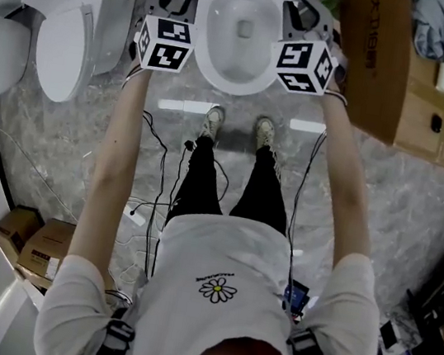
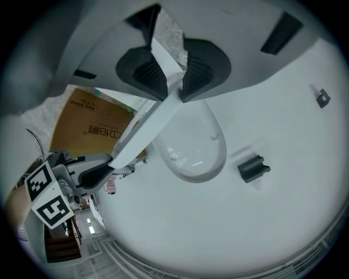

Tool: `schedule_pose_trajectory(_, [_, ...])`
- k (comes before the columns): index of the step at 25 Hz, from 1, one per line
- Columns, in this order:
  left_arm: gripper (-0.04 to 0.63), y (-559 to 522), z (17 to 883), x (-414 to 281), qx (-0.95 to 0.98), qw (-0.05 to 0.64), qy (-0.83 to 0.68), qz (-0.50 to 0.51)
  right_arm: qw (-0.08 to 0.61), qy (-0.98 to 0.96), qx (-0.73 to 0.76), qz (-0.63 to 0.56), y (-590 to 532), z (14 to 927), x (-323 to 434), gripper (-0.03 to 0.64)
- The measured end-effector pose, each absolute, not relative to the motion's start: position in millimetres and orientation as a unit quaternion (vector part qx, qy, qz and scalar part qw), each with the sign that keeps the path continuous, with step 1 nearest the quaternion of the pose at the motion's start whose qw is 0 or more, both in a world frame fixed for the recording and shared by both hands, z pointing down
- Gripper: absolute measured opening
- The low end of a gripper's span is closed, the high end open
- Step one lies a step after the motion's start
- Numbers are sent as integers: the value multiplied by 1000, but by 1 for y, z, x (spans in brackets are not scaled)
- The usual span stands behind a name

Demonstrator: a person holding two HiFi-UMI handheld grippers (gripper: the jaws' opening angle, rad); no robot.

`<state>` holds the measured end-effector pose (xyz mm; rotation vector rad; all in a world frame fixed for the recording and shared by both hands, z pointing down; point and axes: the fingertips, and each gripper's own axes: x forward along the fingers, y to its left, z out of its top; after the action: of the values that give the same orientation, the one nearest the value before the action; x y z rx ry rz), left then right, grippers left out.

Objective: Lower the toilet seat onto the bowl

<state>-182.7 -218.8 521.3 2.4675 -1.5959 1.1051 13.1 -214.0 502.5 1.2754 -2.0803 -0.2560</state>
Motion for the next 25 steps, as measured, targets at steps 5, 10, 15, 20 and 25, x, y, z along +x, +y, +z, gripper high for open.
schedule_pose_trajectory(5, [107, -199, 535, -180, 786, -2, -499, 364, 351, -804, 470, -98, -194, 516, 15, 110])
schedule_pose_trajectory(10, [110, -187, 544, -181, 786, -5, -491, 376, 357, -806, 464, -92, -181, 526, 14, 114])
schedule_pose_trajectory(15, [115, -172, 556, -181, 785, -3, -480, 391, 371, -808, 449, -87, -166, 536, 14, 120])
schedule_pose_trajectory(20, [121, -155, 571, -180, 784, -11, -466, 410, 389, -812, 429, -78, -148, 552, 15, 129])
schedule_pose_trajectory(25, [132, -137, 589, -179, 784, -16, -443, 434, 407, -814, 409, -69, -130, 569, 15, 140])
